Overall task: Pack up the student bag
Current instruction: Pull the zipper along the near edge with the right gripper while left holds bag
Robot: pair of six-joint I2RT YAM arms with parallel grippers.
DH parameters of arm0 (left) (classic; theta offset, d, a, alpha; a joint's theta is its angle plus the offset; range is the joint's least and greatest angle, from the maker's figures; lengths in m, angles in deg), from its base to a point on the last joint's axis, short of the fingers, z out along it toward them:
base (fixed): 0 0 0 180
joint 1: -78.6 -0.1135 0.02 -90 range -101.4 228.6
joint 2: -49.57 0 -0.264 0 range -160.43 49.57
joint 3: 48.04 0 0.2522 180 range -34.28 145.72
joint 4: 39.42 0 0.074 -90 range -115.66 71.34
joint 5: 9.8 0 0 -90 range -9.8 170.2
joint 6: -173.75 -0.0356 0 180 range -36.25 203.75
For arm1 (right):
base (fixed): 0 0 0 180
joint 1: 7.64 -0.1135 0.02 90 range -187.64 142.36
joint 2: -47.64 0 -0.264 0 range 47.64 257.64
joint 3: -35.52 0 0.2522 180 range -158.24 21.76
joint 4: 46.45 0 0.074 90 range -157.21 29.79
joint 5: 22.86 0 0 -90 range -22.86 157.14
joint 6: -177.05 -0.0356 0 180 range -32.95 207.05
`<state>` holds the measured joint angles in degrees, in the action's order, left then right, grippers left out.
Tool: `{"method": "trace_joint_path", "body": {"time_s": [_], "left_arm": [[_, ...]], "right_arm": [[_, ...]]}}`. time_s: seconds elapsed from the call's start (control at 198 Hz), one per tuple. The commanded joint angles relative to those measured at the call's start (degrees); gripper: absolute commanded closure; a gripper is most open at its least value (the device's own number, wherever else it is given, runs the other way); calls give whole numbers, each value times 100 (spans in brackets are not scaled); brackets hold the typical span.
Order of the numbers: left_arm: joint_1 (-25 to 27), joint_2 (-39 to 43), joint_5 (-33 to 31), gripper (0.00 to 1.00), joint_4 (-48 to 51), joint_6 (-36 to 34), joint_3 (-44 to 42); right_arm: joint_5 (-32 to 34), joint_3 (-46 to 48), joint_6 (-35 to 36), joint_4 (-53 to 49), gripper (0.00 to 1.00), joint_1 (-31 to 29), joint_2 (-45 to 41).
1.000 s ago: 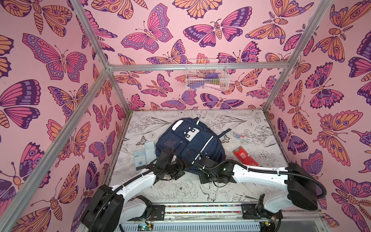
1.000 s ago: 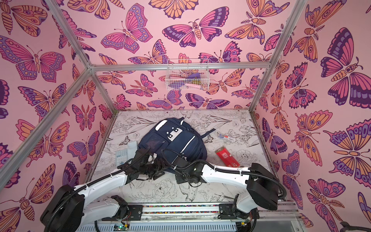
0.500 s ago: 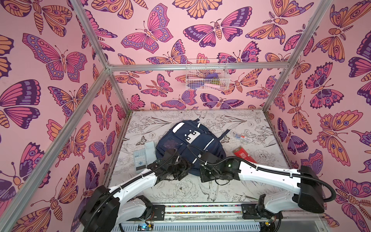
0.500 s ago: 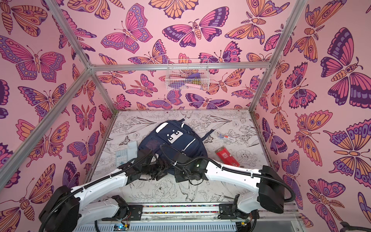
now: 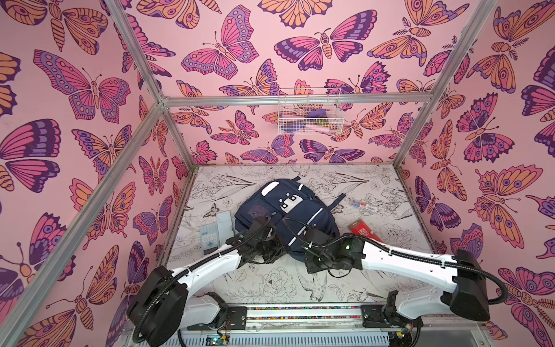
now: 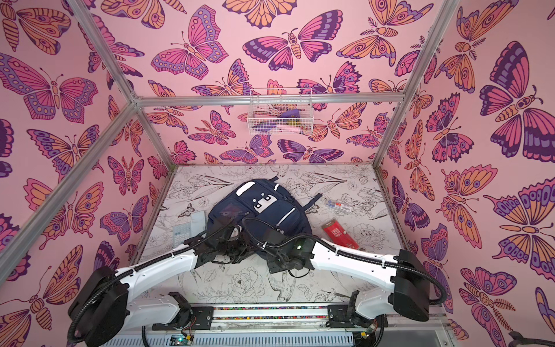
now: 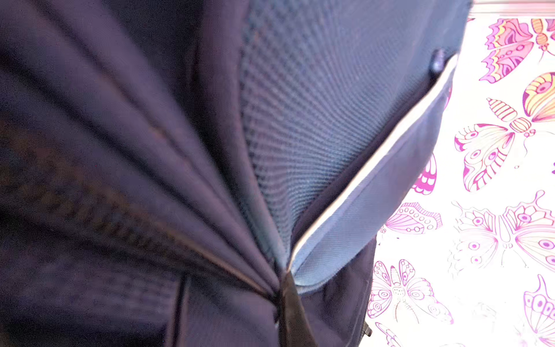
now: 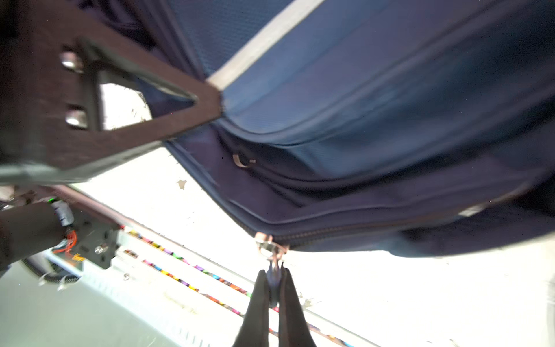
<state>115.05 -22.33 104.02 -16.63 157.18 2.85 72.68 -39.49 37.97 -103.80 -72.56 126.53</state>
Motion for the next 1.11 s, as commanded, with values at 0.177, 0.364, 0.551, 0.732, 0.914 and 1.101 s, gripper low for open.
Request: {"method": "trace_joint_path", "body": {"time_s": [0.177,0.364,0.551,0.732,0.914,1.101], "left_arm": [[-359,-279,-580,100,852,-857,345],[-728,-246,-638,100,1076,-1099,314],[-1521,-267,-723,100,1521,-1579,536],[-2371,-600,-798,100,1893,-2043,972],[-2656,-983,-494,83,1950,-2041,1236],[-2471,-610,-45,40,1981,-1745,1058]], "right_arm": [[767,68,357,-1266,100,685,-575],[724,504,751,-1162,100,1419,-647],[764,586,935,-1180,100,1597,-542],[294,329,1050,-998,100,1313,-283],[-219,-264,973,-525,100,628,89],[-382,-852,844,-111,100,250,716]]}}
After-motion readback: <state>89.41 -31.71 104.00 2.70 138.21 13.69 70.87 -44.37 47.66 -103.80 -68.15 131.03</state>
